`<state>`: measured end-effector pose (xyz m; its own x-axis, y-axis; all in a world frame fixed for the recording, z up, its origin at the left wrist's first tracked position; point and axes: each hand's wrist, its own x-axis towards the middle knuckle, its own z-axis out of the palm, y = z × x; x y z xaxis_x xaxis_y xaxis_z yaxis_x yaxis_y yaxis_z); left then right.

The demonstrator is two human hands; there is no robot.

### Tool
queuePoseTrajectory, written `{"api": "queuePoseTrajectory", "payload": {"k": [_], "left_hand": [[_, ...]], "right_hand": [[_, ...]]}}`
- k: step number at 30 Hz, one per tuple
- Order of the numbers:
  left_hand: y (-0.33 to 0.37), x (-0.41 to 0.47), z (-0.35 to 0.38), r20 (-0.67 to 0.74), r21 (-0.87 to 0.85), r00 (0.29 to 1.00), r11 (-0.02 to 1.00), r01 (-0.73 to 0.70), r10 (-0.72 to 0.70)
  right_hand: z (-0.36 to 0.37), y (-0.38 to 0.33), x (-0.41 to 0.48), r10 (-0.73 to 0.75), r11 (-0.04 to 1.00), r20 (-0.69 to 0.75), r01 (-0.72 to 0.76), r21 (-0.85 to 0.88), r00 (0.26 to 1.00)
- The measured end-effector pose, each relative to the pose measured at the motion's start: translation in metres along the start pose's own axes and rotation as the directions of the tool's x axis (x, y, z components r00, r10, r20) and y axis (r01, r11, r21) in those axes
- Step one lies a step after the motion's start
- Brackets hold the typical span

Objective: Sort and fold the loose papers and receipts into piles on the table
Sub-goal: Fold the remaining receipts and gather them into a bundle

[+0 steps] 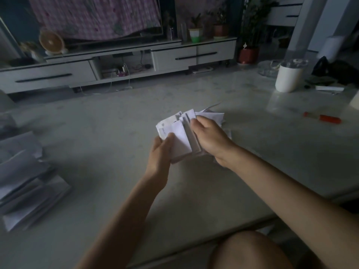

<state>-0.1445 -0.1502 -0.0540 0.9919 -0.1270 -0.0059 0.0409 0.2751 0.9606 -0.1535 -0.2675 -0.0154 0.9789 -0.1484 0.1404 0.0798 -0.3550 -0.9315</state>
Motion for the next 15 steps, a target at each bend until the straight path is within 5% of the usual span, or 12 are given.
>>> {"api": "queuePoseTrajectory", "payload": {"k": [7,15], "left_hand": [[-0.010,-0.005,0.001,0.104,0.310,0.942,0.889,-0.336,0.320],[-0.011,0.002,-0.010,0.016,0.406,0.926,0.844,-0.352,0.378]], "right_hand": [[0.020,0.009,-0.011,0.101,0.984,0.111,-0.116,0.138,0.989],[0.035,0.029,-0.010,-0.114,0.990,-0.028,0.116,0.077,0.993]]}}
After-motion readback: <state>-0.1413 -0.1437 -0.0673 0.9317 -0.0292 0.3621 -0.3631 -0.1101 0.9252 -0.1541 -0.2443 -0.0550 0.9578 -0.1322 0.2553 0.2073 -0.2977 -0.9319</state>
